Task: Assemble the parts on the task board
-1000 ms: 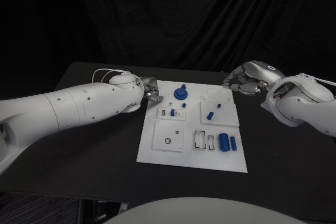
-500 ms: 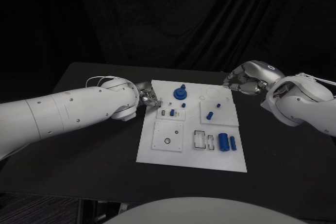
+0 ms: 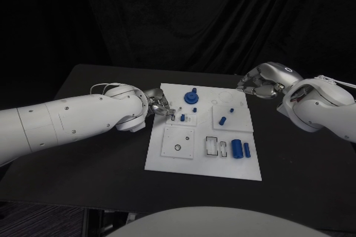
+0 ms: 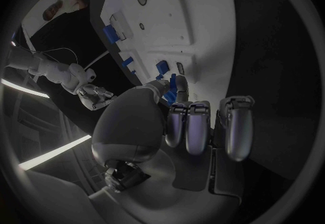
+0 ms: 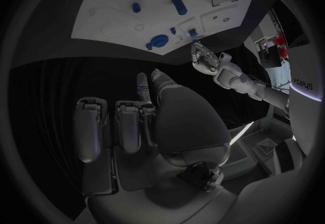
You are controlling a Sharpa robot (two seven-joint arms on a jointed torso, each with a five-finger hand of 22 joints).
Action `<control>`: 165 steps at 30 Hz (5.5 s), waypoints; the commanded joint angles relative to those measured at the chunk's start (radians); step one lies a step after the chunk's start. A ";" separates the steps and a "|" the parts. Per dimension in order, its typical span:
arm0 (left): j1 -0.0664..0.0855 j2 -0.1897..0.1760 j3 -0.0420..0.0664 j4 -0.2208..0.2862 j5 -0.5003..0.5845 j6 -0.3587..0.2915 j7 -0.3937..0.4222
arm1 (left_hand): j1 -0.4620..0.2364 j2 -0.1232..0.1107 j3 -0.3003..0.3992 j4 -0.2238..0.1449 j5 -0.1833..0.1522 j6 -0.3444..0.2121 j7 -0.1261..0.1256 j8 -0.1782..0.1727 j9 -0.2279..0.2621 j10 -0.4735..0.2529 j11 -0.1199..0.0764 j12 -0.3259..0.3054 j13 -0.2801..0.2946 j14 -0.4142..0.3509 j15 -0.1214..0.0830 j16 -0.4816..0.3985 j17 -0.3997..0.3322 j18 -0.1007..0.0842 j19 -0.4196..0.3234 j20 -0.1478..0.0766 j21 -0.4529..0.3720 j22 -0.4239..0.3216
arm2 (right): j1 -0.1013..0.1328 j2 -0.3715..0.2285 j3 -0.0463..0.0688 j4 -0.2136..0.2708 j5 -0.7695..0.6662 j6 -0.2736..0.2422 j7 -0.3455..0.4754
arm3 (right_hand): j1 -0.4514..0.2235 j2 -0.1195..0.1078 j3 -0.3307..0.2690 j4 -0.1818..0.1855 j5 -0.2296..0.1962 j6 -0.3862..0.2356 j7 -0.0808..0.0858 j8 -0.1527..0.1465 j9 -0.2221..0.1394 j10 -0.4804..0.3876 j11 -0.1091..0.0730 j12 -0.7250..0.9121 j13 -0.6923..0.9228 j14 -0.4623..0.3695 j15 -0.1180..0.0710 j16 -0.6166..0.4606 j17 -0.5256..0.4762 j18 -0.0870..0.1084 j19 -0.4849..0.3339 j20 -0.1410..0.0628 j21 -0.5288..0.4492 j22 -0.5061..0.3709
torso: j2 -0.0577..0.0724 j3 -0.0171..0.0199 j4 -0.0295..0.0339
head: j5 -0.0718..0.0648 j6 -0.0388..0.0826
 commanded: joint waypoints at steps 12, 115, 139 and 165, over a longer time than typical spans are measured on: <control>0.001 0.008 0.000 0.000 -0.038 -0.021 -0.004 | -0.008 -0.005 0.015 0.003 -0.011 0.011 -0.001 0.005 0.003 0.105 -0.003 -0.004 0.263 0.104 -0.001 0.003 0.264 -0.006 0.058 -0.003 -0.003 0.232 | -0.004 -0.004 0.001 0.001 -0.002 0.003 -0.013 | 0.005 0.006 -0.002 -0.004 0.005 0.008 0.000 -0.004 0.001 0.106 0.008 0.003 0.263 0.089 0.006 -0.002 0.176 0.004 0.069 0.004 -0.005 0.237 | 0.003 -0.0019 -0.0014 | 0.000 -0.011; -0.026 0.029 0.000 -0.008 -0.139 0.040 -0.021 | -0.035 -0.005 0.034 0.009 -0.027 0.026 -0.005 0.012 0.008 0.105 -0.006 -0.004 0.263 0.104 -0.004 0.003 0.264 -0.006 0.059 -0.006 -0.004 0.232 | -0.006 -0.003 0.001 0.002 -0.002 0.006 -0.018 | 0.008 0.010 0.000 -0.012 0.006 0.009 0.000 -0.007 0.002 0.106 0.011 0.003 0.263 0.087 0.006 -0.005 0.169 0.005 0.066 0.004 -0.010 0.235 | 0.003 -0.0010 -0.0012 | 0.011 -0.013; -0.029 0.031 0.000 -0.013 -0.139 0.056 -0.016 | -0.200 0.021 -0.085 0.046 -0.340 0.034 0.009 -0.015 -0.015 0.105 0.006 -0.004 0.263 0.104 0.006 0.003 0.264 -0.005 0.057 0.002 -0.010 0.231 | -0.006 -0.002 0.001 0.000 -0.002 0.009 -0.018 | 0.008 0.011 0.001 -0.014 0.006 0.008 0.000 -0.008 0.002 0.106 0.012 0.003 0.263 0.087 0.006 -0.006 0.168 0.005 0.066 0.004 -0.010 0.235 | 0.002 -0.0011 -0.0010 | 0.016 -0.013; -0.031 0.030 0.000 -0.026 -0.139 0.014 0.012 | -0.402 0.162 -0.256 0.053 -0.244 0.050 0.012 -0.039 -0.057 0.105 0.009 -0.004 0.263 0.104 0.009 0.003 0.264 -0.005 0.057 0.006 -0.011 0.231 | -0.007 -0.003 0.001 0.000 -0.002 0.011 -0.019 | 0.008 0.011 0.001 -0.014 0.006 0.008 0.000 -0.008 0.002 0.106 0.012 0.003 0.263 0.087 0.006 -0.006 0.168 0.005 0.066 0.004 -0.010 0.235 | 0.002 -0.0011 -0.0011 | 0.015 -0.013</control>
